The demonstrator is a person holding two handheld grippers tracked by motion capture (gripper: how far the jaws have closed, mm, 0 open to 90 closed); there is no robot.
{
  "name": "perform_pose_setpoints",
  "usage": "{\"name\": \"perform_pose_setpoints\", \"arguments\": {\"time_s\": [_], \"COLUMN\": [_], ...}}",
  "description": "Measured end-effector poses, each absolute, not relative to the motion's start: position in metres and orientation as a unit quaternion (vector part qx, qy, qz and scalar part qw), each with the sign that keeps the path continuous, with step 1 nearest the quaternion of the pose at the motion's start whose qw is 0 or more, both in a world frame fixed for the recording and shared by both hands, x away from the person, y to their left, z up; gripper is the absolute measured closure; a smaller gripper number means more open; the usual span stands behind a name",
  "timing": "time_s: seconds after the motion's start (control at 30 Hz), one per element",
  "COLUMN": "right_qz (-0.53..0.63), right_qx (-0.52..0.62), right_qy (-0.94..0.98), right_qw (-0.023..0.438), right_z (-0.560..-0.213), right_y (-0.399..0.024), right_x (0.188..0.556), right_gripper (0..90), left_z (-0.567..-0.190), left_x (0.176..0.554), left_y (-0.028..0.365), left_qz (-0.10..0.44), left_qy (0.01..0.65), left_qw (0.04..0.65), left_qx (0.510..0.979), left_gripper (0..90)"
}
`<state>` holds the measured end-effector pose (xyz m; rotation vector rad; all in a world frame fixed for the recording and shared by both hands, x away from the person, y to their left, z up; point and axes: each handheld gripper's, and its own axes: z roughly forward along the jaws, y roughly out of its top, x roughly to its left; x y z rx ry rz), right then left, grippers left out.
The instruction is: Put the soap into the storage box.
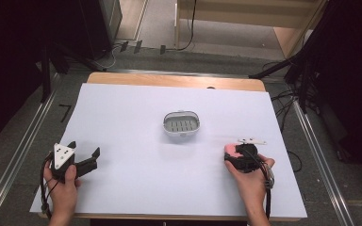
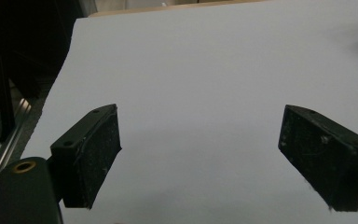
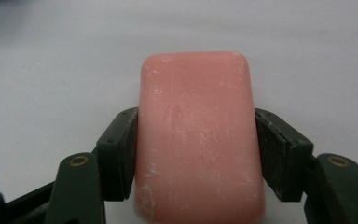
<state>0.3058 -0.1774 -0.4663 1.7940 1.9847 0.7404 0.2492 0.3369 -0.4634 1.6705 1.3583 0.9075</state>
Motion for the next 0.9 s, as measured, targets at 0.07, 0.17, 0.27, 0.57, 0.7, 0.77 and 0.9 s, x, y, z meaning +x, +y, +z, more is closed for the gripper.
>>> {"name": "perform_pose_setpoints", "arguments": {"time_s": [0.07, 0.17, 0.27, 0.57, 0.7, 0.77, 0.9], "right_qz": [0.266, 0.269, 0.272, 0.270, 0.273, 0.277, 0.285], "right_qx": [0.634, 0.626, 0.622, 0.586, 0.568, 0.553, 0.532], "right_qy": [0.704, 0.710, 0.714, 0.746, 0.759, 0.769, 0.783], "right_qw": [0.180, 0.176, 0.172, 0.166, 0.162, 0.159, 0.150], "right_z": [-0.467, -0.467, -0.467, -0.462, -0.455, -0.451, -0.444], "right_y": [-0.179, -0.182, -0.183, -0.185, -0.185, -0.186, -0.186], "right_x": [0.306, 0.306, 0.306, 0.308, 0.311, 0.313, 0.317], "right_gripper": [38.0, 38.3, 38.4, 38.7, 38.7, 38.7, 38.7], "left_z": [-0.463, -0.463, -0.464, -0.464, -0.464, -0.464, -0.464], "left_x": [0.249, 0.249, 0.249, 0.249, 0.249, 0.249, 0.250], "left_y": [0.337, 0.337, 0.337, 0.337, 0.337, 0.337, 0.337], "left_qz": [0.357, 0.358, 0.358, 0.358, 0.357, 0.357, 0.357], "left_qy": [0.535, 0.535, 0.533, 0.533, 0.533, 0.533, 0.533], "left_qw": [0.392, 0.391, 0.391, 0.391, 0.391, 0.391, 0.392], "left_qx": [0.658, 0.658, 0.659, 0.660, 0.660, 0.660, 0.660], "left_gripper": [13.5, 13.5, 13.6, 13.6, 13.6, 13.6, 13.6]}}
